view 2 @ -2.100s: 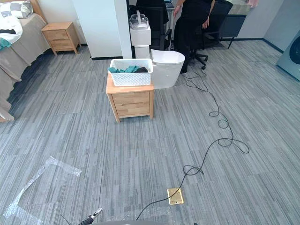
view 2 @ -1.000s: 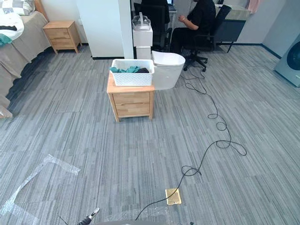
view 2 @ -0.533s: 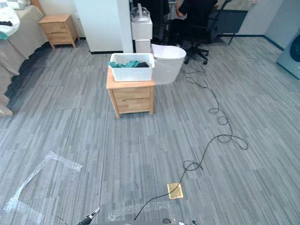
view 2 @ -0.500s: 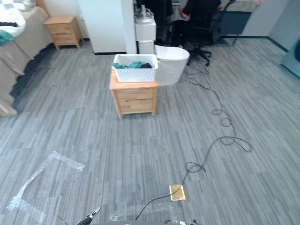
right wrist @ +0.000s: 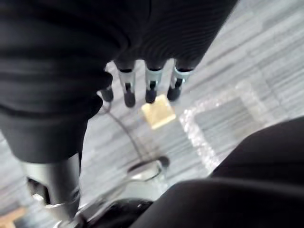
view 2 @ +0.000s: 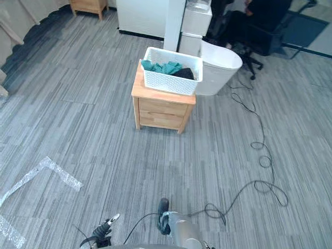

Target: Pick up the laundry basket with both hands and put the clothes into the washing machine.

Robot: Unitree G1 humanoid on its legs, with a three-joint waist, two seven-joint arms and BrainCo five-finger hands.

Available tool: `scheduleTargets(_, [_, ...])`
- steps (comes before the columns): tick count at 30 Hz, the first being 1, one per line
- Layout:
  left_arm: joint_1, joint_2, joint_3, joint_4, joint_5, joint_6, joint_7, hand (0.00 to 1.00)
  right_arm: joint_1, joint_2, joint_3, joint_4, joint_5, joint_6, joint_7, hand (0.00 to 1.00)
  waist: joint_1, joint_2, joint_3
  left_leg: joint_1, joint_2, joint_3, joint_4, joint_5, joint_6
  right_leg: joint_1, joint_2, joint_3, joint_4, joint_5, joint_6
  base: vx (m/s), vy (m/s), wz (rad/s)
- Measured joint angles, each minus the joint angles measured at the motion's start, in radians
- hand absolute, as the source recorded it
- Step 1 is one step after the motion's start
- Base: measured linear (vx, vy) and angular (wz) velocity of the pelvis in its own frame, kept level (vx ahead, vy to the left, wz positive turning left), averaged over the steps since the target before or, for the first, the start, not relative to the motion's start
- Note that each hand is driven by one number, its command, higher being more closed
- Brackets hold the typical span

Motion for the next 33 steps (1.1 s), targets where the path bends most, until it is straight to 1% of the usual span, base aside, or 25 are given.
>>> scheduleTargets(1, [0.005, -0.018, 0.014, -0.016, -0.003, 0.0, 0.0, 0.0, -0.01, -0.016, 0.017, -0.036, 0.011, -0.001, -0.001, 0.0, 0.018, 0.031, 0.005, -0.105, 0.024, 0.023, 0.269, 0.16, -0.059, 0.098, 0.034, 0.024, -0.047, -0.033, -0.003, 0.78, -0.07, -0.34])
scheduleTargets(2, [0.006, -0.022, 0.012, -0.034, -0.004, -0.001, -0.001, 0.0, -0.026, -0.031, 0.033, -0.04, 0.017, -0.003, -0.003, 0.0, 0.039, 0.043, 0.014, -0.181, 0.049, 0.067, 0.434, 0.137, -0.024, 0.168, 0.056, 0.054, -0.073, -0.05, -0.016, 0.75, -0.041, -0.51])
scheduleTargets(4, [0.007, -0.006, 0.005, -0.05, -0.02, -0.001, -0.001, 0.0, -0.089, -0.038, 0.089, -0.039, 0.04, -0.004, -0.021, 0.0, 0.07, 0.028, 0.019, -0.336, 0.079, 0.132, 0.593, 0.066, 0.07, 0.293, 0.053, 0.118, -0.135, -0.07, -0.015, 0.67, 0.007, -0.71])
scheduleTargets(6, [0.013, 0.004, -0.002, -0.079, -0.029, -0.009, 0.0, 0.0, -0.148, -0.027, 0.133, -0.061, 0.045, -0.01, -0.032, 0.0, 0.111, 0.009, 0.021, -0.482, 0.09, 0.159, 0.519, 0.011, 0.102, 0.389, 0.017, 0.18, -0.197, -0.095, 0.008, 0.64, 0.078, -0.76])
scheduleTargets(7, [0.012, 0.009, -0.005, -0.094, -0.048, -0.017, 0.005, 0.0, -0.195, -0.022, 0.148, -0.073, 0.05, -0.022, -0.044, 0.0, 0.119, 0.006, 0.023, -0.549, 0.085, 0.162, 0.314, -0.008, 0.094, 0.431, -0.014, 0.209, -0.214, -0.121, 0.042, 0.58, 0.166, -0.58])
scheduleTargets(8, [0.022, 0.012, -0.028, -0.095, -0.06, -0.02, 0.008, 0.0, -0.218, -0.019, 0.152, -0.075, 0.05, -0.038, -0.05, 0.0, 0.136, 0.013, 0.017, -0.533, 0.074, 0.146, -0.051, 0.02, 0.061, 0.46, -0.035, 0.228, -0.224, -0.153, 0.065, 0.58, 0.199, -0.53])
scheduleTargets(9, [0.033, 0.009, -0.039, -0.093, -0.06, -0.022, 0.009, 0.0, -0.219, -0.025, 0.152, -0.078, 0.05, -0.047, -0.052, 0.0, 0.142, 0.038, 0.004, -0.522, 0.079, 0.133, -0.239, 0.053, 0.03, 0.48, -0.036, 0.245, -0.227, -0.177, 0.076, 0.74, 0.349, -0.56])
scheduleTargets(10, [0.062, 0.004, -0.046, -0.077, -0.061, -0.028, 0.016, 0.0, -0.222, -0.037, 0.156, -0.077, 0.049, -0.058, -0.058, 0.0, 0.157, 0.072, -0.016, -0.499, 0.092, 0.125, -0.358, 0.218, 0.019, 0.52, -0.033, 0.28, -0.226, -0.226, 0.095, 0.52, 0.266, -0.45])
scheduleTargets(11, [0.068, 0.003, -0.051, -0.061, -0.06, -0.028, 0.024, 0.0, -0.222, -0.034, 0.16, -0.072, 0.048, -0.057, -0.065, 0.0, 0.159, 0.068, -0.027, -0.491, 0.064, 0.136, -0.341, 0.227, 0.074, 0.534, -0.059, 0.292, -0.214, -0.246, 0.098, 0.79, 0.384, -0.18])
scheduleTargets(12, [0.072, 0.017, -0.049, -0.038, -0.061, -0.03, 0.025, 0.0, -0.214, -0.037, 0.164, -0.07, 0.047, -0.057, -0.066, 0.0, 0.15, 0.033, -0.039, -0.498, 0.018, 0.157, -0.303, 0.172, 0.104, 0.528, -0.107, 0.306, -0.175, -0.26, 0.112, 0.65, 0.279, 0.27])
scheduleTargets(14, [0.073, 0.023, -0.044, -0.006, -0.06, -0.028, 0.024, 0.0, -0.208, -0.048, 0.139, -0.06, 0.036, -0.057, -0.069, 0.0, 0.141, 0.026, -0.039, -0.487, -0.014, 0.164, -0.247, 0.112, 0.142, 0.476, -0.131, 0.33, 0.008, -0.266, 0.122, 0.7, 0.286, 0.26])
scheduleTargets(15, [0.074, 0.036, -0.046, 0.014, -0.06, -0.027, 0.024, 0.0, -0.203, -0.043, 0.113, -0.034, 0.033, -0.059, -0.067, 0.0, 0.137, 0.004, -0.032, -0.429, -0.038, 0.176, -0.263, 0.076, 0.152, 0.399, -0.153, 0.335, 0.232, -0.244, 0.195, 0.46, 0.161, 0.0])
scheduleTargets(16, [0.075, 0.051, -0.06, 0.018, -0.06, -0.023, 0.024, 0.0, -0.199, -0.041, 0.113, -0.01, 0.03, -0.058, -0.064, 0.0, 0.133, -0.011, -0.025, -0.376, -0.052, 0.182, -0.28, 0.056, 0.161, 0.337, -0.167, 0.341, 0.421, -0.197, 0.314, 0.64, 0.155, 0.09])
scheduleTargets(17, [0.078, 0.058, -0.072, 0.021, -0.06, -0.014, 0.024, 0.0, -0.184, -0.04, 0.094, 0.035, 0.021, -0.049, -0.052, 0.0, 0.125, -0.018, -0.021, -0.285, -0.062, 0.179, -0.298, 0.03, 0.174, 0.255, -0.181, 0.313, 0.655, -0.182, 0.365, 0.52, 0.087, 0.13])
scheduleTargets(18, [0.076, 0.06, -0.079, 0.022, -0.06, -0.011, 0.024, 0.0, -0.173, -0.04, 0.082, 0.049, 0.015, -0.046, -0.048, 0.0, 0.126, -0.02, -0.019, -0.238, -0.066, 0.178, -0.321, 0.028, 0.174, 0.227, -0.198, 0.275, 0.713, -0.192, 0.338, 0.64, 0.092, 0.07])
scheduleTargets(19, [0.074, 0.057, -0.082, 0.02, -0.06, -0.01, 0.024, 0.0, -0.148, -0.041, 0.059, 0.06, -0.001, -0.036, -0.044, 0.0, 0.125, -0.012, -0.016, -0.134, -0.064, 0.18, -0.397, 0.028, 0.173, 0.194, -0.239, 0.184, 0.742, -0.231, 0.252, 0.43, 0.056, -0.05])
scheduleTargets(21, [0.065, 0.051, -0.08, 0.021, -0.06, -0.01, 0.024, 0.0, -0.129, -0.041, -0.004, 0.073, -0.008, -0.034, -0.037, 0.0, 0.105, 0.004, -0.012, -0.028, -0.042, 0.18, -0.471, 0.028, 0.173, 0.157, -0.266, 0.088, 0.647, -0.27, 0.195, 0.44, 0.01, -0.01])
scheduleTargets(23, [0.043, 0.051, -0.08, 0.02, -0.061, -0.011, 0.023, 0.0, -0.112, -0.041, -0.081, 0.091, -0.008, -0.029, -0.036, 0.0, 0.081, 0.008, -0.01, 0.005, -0.019, 0.16, -0.489, 0.025, 0.169, 0.12, -0.274, 0.053, 0.461, -0.271, 0.192, 0.35, -0.081, 0.35])
scheduleTargets(24, [0.029, 0.051, -0.081, 0.017, -0.061, -0.014, 0.022, 0.0, -0.082, -0.038, -0.138, 0.097, -0.008, -0.025, -0.036, 0.0, 0.073, 0.01, -0.011, 0.02, -0.001, 0.151, -0.488, 0.009, 0.144, 0.112, -0.277, 0.066, 0.31, -0.251, 0.205, 0.44, -0.207, 0.61])
scheduleTargets(26, [0.025, 0.047, -0.08, 0.012, -0.062, -0.019, 0.022, 0.0, -0.039, -0.02, -0.206, 0.107, -0.009, -0.009, -0.037, 0.0, 0.075, -0.011, -0.02, 0.038, 0.009, 0.12, -0.483, -0.019, 0.101, 0.104, -0.286, 0.132, 0.134, -0.145, 0.203, 0.42, -0.249, 0.54])
scheduleTargets(27, [0.029, 0.055, -0.081, 0.013, -0.063, -0.019, 0.023, 0.0, -0.013, -0.006, -0.227, 0.116, -0.009, -0.001, -0.036, 0.0, 0.073, -0.032, -0.031, 0.046, 0.004, 0.103, -0.474, -0.039, 0.074, 0.109, -0.294, 0.171, 0.071, -0.04, 0.206, 0.32, -0.279, 0.48])
scheduleTargets(28, [0.033, 0.055, -0.079, 0.022, -0.07, -0.018, 0.023, 0.0, 0.009, 0.0, -0.255, 0.137, -0.008, 0.007, -0.036, 0.0, 0.067, -0.039, -0.047, 0.052, 0.021, 0.077, -0.45, -0.075, 0.045, 0.135, -0.283, 0.189, 0.056, -0.056, 0.278, 0.43, -0.407, 0.31])
scheduleTargets(29, [0.04, 0.029, -0.08, 0.047, -0.071, -0.016, 0.021, 0.0, -0.001, -0.008, -0.276, 0.143, -0.007, 0.011, -0.034, 0.0, 0.075, 0.009, -0.053, 0.055, 0.081, 0.078, -0.448, -0.071, 0.03, 0.152, -0.236, 0.156, 0.036, -0.064, 0.258, 0.4, -0.41, 0.14])
scheduleTargets(31, [0.044, 0.003, -0.08, 0.055, -0.071, -0.011, 0.021, 0.0, -0.009, -0.022, -0.275, 0.144, -0.008, 0.013, -0.026, 0.0, 0.066, 0.029, -0.054, 0.059, 0.112, 0.076, -0.452, -0.063, 0.017, 0.179, -0.205, 0.133, -0.004, -0.065, 0.25, 0.25, -0.267, 0.11])
scheduleTargets(33, [0.045, -0.013, -0.079, 0.062, -0.072, -0.009, 0.019, 0.0, -0.028, -0.046, -0.275, 0.142, -0.007, 0.015, -0.022, 0.0, 0.052, 0.063, -0.063, 0.06, 0.144, 0.049, -0.45, -0.035, -0.028, 0.237, -0.172, 0.083, -0.061, -0.055, 0.232, 0.2, -0.252, 0.38])
